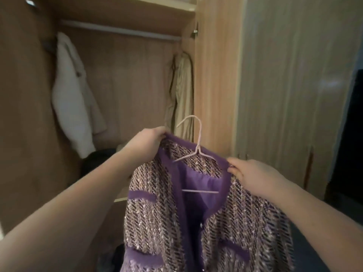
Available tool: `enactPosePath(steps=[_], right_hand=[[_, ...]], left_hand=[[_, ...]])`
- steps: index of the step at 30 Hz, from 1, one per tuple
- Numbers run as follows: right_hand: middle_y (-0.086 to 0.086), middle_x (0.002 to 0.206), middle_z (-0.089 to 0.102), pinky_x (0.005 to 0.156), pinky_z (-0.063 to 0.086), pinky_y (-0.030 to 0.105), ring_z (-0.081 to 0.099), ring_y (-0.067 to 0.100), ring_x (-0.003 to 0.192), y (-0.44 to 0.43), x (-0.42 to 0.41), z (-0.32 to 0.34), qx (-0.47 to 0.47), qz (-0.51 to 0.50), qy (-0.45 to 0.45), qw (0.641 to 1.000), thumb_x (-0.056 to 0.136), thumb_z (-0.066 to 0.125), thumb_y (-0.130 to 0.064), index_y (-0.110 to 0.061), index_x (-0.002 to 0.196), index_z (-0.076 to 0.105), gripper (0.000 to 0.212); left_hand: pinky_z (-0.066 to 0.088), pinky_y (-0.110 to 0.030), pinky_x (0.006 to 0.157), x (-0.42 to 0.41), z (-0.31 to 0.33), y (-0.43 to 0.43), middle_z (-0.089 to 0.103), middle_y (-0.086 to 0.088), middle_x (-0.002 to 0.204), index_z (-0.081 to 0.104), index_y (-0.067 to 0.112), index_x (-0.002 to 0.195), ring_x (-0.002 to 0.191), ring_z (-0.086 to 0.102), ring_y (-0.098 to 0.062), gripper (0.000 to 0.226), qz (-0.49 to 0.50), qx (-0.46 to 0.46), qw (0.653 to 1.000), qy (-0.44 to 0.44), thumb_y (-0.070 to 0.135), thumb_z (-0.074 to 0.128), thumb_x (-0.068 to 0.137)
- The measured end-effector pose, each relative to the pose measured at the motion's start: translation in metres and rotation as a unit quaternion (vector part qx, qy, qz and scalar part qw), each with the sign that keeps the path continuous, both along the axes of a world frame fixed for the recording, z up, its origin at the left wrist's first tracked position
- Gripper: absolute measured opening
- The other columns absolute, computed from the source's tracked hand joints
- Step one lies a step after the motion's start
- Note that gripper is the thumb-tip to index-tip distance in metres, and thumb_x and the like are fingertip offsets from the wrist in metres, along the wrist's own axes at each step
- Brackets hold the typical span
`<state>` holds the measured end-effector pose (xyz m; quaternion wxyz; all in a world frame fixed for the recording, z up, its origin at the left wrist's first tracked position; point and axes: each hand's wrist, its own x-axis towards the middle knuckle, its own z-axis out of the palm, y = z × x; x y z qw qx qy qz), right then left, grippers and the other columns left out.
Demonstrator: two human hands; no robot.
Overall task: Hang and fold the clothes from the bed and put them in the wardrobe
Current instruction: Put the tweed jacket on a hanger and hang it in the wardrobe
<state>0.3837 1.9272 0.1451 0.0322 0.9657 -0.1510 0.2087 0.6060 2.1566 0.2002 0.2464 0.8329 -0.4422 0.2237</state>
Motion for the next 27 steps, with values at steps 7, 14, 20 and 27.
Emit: enactPosePath(steps=[7, 14, 20, 27], right_hand=[[-0.004, 0.088, 0.068, 0.055, 0.043, 0.032, 0.057, 0.019, 0.068, 0.014, 0.121, 0.008, 0.021, -0.014, -0.105, 0.994, 0.103, 0.037, -0.043, -0.037, 0.117, 0.053, 0.022], [0.000, 0.087, 0.069, 0.057, 0.042, 0.034, 0.059, 0.028, 0.069, -0.027, 0.225, 0.038, 0.050, 0.040, -0.197, 0.978, 0.101, 0.043, -0.042, -0.033, 0.106, 0.052, 0.014], [-0.007, 0.103, 0.070, 0.055, 0.039, 0.029, 0.055, 0.016, 0.072, -0.072, 0.323, 0.070, 0.058, 0.048, -0.200, 0.977, 0.102, 0.038, -0.047, -0.036, 0.125, 0.052, 0.029], [-0.005, 0.099, 0.071, 0.059, 0.040, 0.033, 0.066, 0.026, 0.086, -0.110, 0.420, 0.110, -0.003, 0.033, -0.218, 0.975, 0.101, 0.037, -0.050, -0.039, 0.116, 0.052, 0.024]], left_hand=[[0.027, -0.039, 0.117, 0.058, -0.051, 0.010, 0.039, -0.011, 0.155, 0.032, 0.017, 0.153, 0.145, 0.033, -0.027, 0.055, -0.006, 0.026, 1.000, 0.017, 0.006, 0.037, 0.099], [0.003, -0.038, 0.125, 0.163, -0.044, -0.019, 0.001, 0.007, 0.166, 0.001, 0.032, 0.158, 0.153, -0.007, -0.012, 0.062, 0.058, -0.025, 0.988, -0.143, 0.049, 0.019, 0.101], [-0.005, -0.045, 0.124, 0.245, -0.020, -0.081, -0.013, 0.000, 0.166, -0.021, 0.029, 0.154, 0.151, -0.019, -0.018, 0.075, 0.157, -0.012, 0.973, -0.168, 0.055, 0.021, 0.097], [-0.001, -0.043, 0.124, 0.340, 0.015, -0.131, -0.014, 0.005, 0.165, -0.017, 0.026, 0.155, 0.151, -0.017, -0.014, 0.077, 0.157, -0.041, 0.976, -0.143, 0.050, 0.032, 0.101]])
